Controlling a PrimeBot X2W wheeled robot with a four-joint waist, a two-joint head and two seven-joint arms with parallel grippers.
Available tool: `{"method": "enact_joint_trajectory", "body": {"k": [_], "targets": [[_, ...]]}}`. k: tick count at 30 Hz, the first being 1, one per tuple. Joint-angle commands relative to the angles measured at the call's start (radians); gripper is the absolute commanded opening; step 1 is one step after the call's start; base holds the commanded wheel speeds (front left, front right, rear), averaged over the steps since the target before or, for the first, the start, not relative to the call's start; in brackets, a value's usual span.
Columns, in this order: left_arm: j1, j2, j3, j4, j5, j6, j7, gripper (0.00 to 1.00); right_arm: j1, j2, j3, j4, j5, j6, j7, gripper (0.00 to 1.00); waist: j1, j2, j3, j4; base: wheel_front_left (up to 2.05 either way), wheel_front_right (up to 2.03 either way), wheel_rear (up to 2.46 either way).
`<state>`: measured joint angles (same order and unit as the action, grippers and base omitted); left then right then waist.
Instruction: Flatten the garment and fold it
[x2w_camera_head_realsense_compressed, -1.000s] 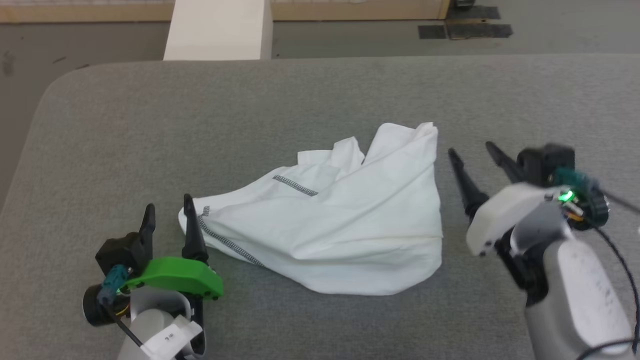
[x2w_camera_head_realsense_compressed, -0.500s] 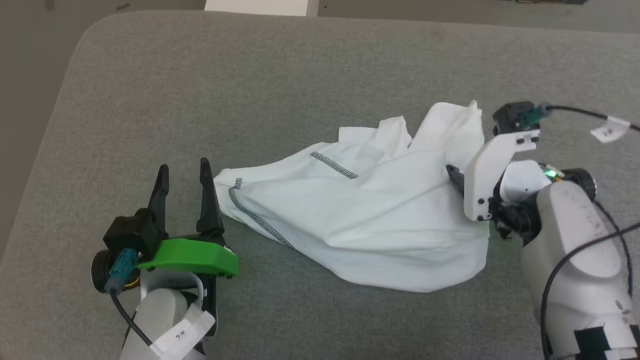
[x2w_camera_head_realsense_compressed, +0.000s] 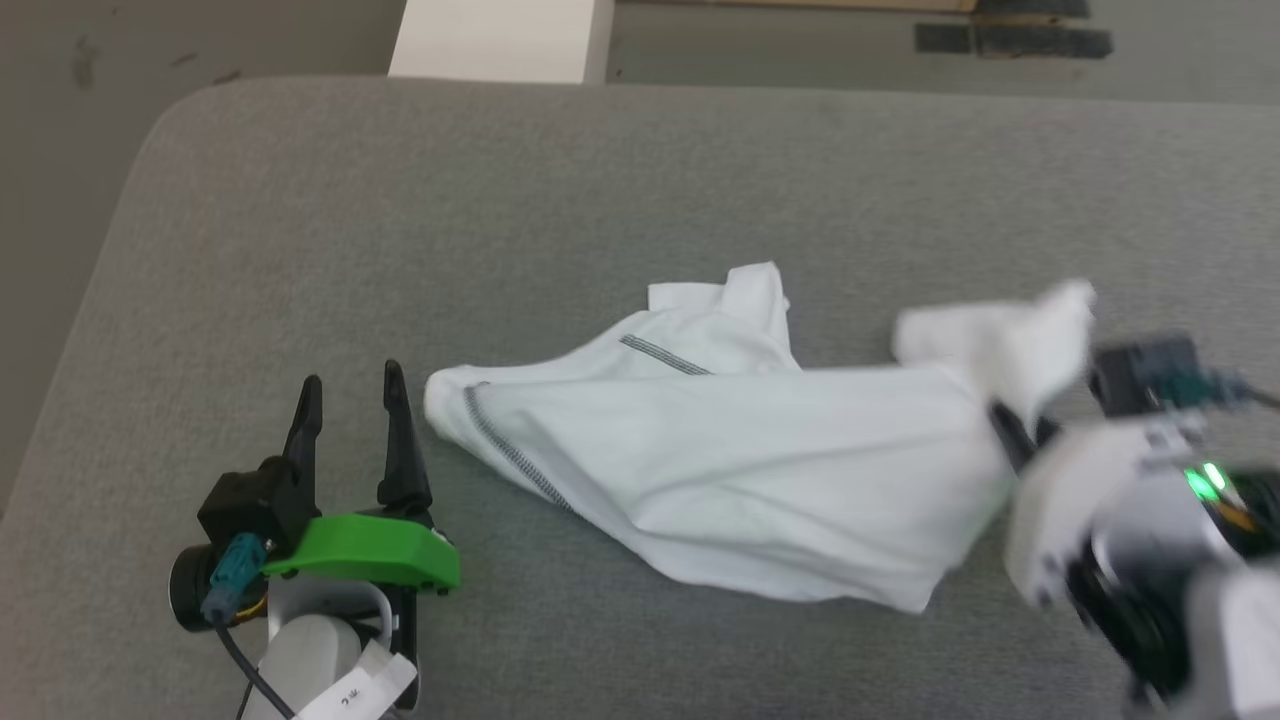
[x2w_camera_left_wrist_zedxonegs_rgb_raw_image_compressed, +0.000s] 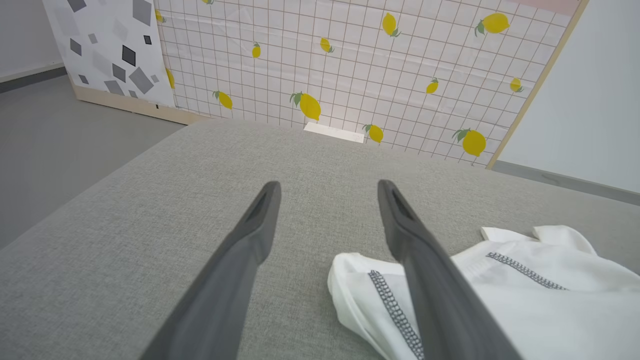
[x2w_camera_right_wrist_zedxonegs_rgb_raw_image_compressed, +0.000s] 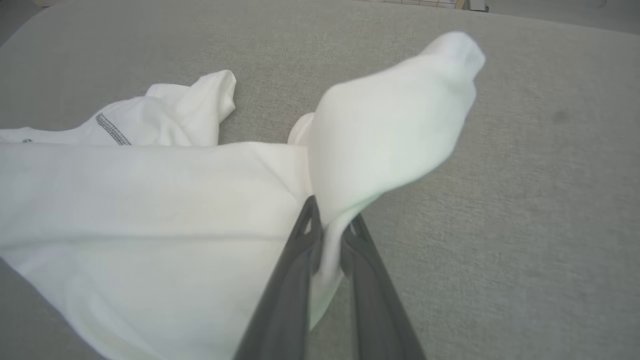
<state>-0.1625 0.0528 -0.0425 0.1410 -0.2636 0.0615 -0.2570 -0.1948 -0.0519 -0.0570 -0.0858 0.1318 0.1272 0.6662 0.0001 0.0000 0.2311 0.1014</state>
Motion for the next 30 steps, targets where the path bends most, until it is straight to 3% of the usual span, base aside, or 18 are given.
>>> {"method": "enact_joint_trajectory", "body": {"k": [1,5,8,9,10,11,17,22,25,30], "targets": [[0.012,-0.002,0.005,0.002,0.013,-0.007,-0.005,1.0,0.093,-0.002,-0.023,-0.089,0.006,0.003,0.042,0.0,-0.0001,0.0,-0.061,-0.06,0.0,0.0,0.0],[0.024,-0.002,0.015,0.005,0.018,-0.014,-0.005,1.0,0.337,0.001,-0.089,-0.291,0.065,0.003,0.2,0.0,-0.0001,0.0,-0.079,-0.081,0.0,0.0,0.0],[0.026,-0.002,0.021,0.004,0.02,-0.018,-0.005,1.0,0.457,0.001,-0.132,-0.307,0.138,0.003,0.271,0.0,-0.0001,0.0,-0.079,-0.091,0.0,0.0,0.0],[0.026,-0.002,0.021,0.005,0.021,-0.021,-0.005,1.0,0.478,0.001,-0.141,-0.298,0.153,0.003,0.271,0.27,-0.0001,0.0,-0.078,-0.094,0.0,0.0,0.0],[0.025,-0.002,0.021,0.006,0.021,-0.023,-0.005,1.0,0.489,0.001,-0.145,-0.285,0.158,0.003,0.266,0.75,-0.0001,0.0,-0.078,-0.095,0.0,0.0,0.0],[0.025,-0.002,0.02,0.007,0.023,-0.025,-0.005,1.0,0.497,0.001,-0.152,-0.265,0.16,0.003,0.258,1.0,-0.0001,0.0,-0.077,-0.096,0.0,0.0,0.0],[0.029,-0.003,0.009,0.013,0.027,-0.032,-0.005,1.0,0.385,0.001,-0.144,-0.261,0.13,0.003,0.0,1.0,-0.0001,0.0,-0.077,-0.086,0.0,0.0,0.0],[0.027,-0.003,-0.003,0.018,0.027,-0.036,-0.005,1.0,0.256,-0.013,-0.019,-0.19,0.061,0.003,-0.236,1.0,-0.0001,0.0,-0.072,-0.067,0.0,0.0,0.0],[0.022,-0.003,-0.013,0.022,0.024,-0.038,-0.005,1.0,0.19,-0.041,0.048,-0.082,0.049,0.003,-0.296,1.0,-0.0001,0.0,-0.069,-0.054,0.0,0.0,0.0],[0.011,-0.003,-0.034,0.029,0.017,-0.04,-0.005,1.0,0.094,-0.076,0.101,0.127,0.032,0.003,-0.286,1.0,-0.0001,0.0,-0.055,-0.024,0.0,0.0,0.0]]}}
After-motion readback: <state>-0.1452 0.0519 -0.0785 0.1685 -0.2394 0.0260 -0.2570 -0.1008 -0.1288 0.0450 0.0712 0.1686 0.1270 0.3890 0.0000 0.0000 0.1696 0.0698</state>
